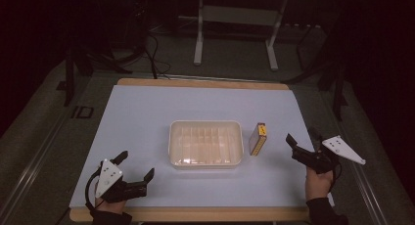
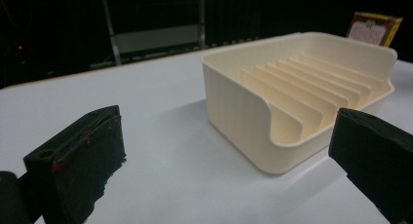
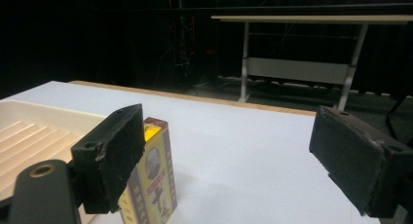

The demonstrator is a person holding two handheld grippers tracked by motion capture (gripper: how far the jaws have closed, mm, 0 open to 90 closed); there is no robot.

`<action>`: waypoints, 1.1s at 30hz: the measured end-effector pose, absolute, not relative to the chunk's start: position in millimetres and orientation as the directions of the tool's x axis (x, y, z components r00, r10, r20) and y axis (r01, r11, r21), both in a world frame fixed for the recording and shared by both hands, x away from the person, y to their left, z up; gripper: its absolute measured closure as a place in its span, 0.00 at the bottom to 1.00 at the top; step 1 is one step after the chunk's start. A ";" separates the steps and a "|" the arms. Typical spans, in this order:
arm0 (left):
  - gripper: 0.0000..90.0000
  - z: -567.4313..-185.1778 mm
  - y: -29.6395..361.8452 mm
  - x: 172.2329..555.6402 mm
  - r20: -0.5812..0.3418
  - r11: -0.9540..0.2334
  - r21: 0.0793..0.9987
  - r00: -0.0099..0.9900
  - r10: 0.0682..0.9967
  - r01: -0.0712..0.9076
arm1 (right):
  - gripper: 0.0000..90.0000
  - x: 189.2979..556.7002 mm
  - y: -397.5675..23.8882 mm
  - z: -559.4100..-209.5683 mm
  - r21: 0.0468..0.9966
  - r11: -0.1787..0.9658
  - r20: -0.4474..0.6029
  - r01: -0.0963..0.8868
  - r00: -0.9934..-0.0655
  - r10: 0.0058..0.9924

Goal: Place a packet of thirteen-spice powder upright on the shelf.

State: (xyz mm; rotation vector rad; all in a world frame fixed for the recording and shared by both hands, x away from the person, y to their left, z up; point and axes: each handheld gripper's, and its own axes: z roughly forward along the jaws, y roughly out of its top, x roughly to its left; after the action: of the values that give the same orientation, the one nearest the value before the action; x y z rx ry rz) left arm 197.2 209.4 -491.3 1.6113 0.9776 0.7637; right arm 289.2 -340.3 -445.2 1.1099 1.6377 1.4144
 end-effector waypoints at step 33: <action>0.00 -494.4 207.0 194.2 -0.064 -0.076 0.956 0.452 0.890 0.284 | 0.14 318.9 -334.1 -419.2 0.839 0.255 0.007 0.481 -0.477 0.879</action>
State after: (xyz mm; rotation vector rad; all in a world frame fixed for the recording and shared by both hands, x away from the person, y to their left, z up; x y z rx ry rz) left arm 194.2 207.0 -494.4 1.6139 1.0437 0.6947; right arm 318.9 -334.1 -419.2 1.2321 2.0624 1.1264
